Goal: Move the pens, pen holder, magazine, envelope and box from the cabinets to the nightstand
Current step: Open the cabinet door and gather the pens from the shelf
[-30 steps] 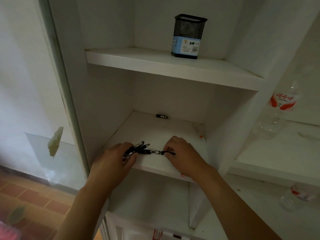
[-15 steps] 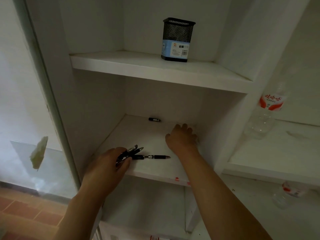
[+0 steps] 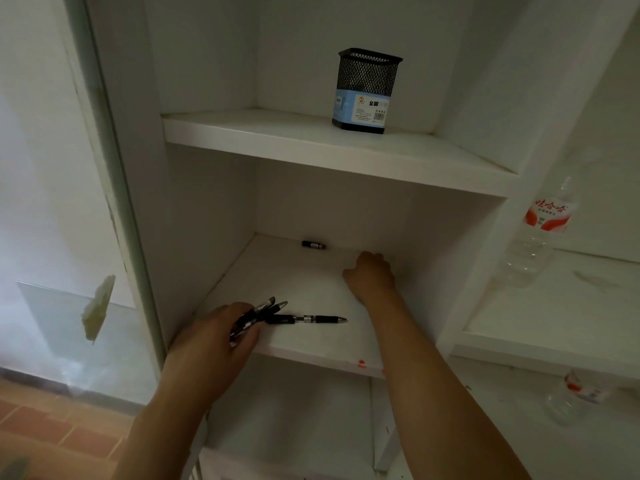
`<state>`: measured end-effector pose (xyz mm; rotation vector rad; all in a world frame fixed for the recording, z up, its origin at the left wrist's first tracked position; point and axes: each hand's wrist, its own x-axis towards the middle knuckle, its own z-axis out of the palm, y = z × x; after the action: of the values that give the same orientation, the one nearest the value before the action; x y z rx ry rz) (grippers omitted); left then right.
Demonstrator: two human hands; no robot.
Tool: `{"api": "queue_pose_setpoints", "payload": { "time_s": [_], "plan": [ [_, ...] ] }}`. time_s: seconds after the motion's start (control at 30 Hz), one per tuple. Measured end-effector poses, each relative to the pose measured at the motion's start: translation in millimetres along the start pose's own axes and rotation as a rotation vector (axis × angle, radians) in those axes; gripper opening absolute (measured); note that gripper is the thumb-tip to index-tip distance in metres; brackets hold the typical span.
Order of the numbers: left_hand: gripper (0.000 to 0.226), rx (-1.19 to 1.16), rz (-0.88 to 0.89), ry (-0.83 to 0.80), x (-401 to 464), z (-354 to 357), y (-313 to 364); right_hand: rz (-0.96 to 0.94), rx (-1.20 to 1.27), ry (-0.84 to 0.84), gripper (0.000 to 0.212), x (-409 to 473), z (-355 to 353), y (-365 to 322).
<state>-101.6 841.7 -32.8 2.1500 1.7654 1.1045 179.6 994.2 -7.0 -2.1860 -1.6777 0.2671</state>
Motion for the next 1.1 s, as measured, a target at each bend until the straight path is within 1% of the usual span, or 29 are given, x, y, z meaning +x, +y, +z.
{"api": "queue_pose_setpoints", "payload": {
  "time_s": [0.1, 0.2, 0.37, 0.47, 0.57, 0.67, 0.73, 0.8, 0.83, 0.87, 0.97, 1.0, 1.07, 1.1],
  "plan": [
    [0.028, 0.0, 0.006, 0.002, -2, 0, -1, -0.161, 0.116, -0.004, 0.039, -2, 8, 3],
    [0.028, -0.014, 0.004, 0.005, -4, 1, -2, -0.267, 0.184, -0.013, 0.024, -10, 17, 4],
    [0.023, -0.038, 0.002, 0.024, -6, 1, 0, -0.352, 0.333, -0.075, 0.029, -32, 15, -5],
    [0.025, -0.029, -0.006, 0.029, -8, 1, 1, -0.427, 0.379, -0.129, 0.024, -47, 8, -9],
    [0.025, -0.027, -0.011, 0.036, -9, 1, 0, -0.465, 0.396, -0.197, 0.02, -58, 2, -11],
    [0.024, -0.026, -0.008, 0.039, -10, 3, -2, -0.47, 0.437, -0.136, 0.023, -60, 0, -11],
    [0.022, -0.021, -0.008, 0.04, -10, 4, -3, -0.472, 0.392, -0.076, 0.033, -56, 1, -13],
    [0.023, -0.02, -0.01, 0.046, -10, 5, -4, -0.468, 0.299, -0.099, 0.049, -54, 3, -16],
    [0.024, -0.018, -0.013, 0.051, -10, 6, -4, -0.466, 0.287, -0.134, 0.053, -55, 3, -19],
    [0.025, -0.014, -0.016, 0.055, -11, 6, -4, -0.473, 0.304, -0.166, 0.052, -57, 3, -21],
    [0.023, -0.001, -0.025, 0.062, -12, 7, -3, -0.517, 0.39, -0.23, 0.036, -65, 3, -26],
    [0.023, 0.004, -0.03, 0.062, -12, 8, -3, -0.519, 0.408, -0.245, 0.035, -66, 3, -28],
    [0.021, 0.014, -0.025, 0.063, -12, 10, -1, -0.497, 0.43, -0.259, 0.04, -63, 3, -32],
    [0.019, 0.02, -0.024, 0.059, -12, 11, 0, -0.487, 0.424, -0.238, 0.047, -59, 3, -34]
  ]
}}
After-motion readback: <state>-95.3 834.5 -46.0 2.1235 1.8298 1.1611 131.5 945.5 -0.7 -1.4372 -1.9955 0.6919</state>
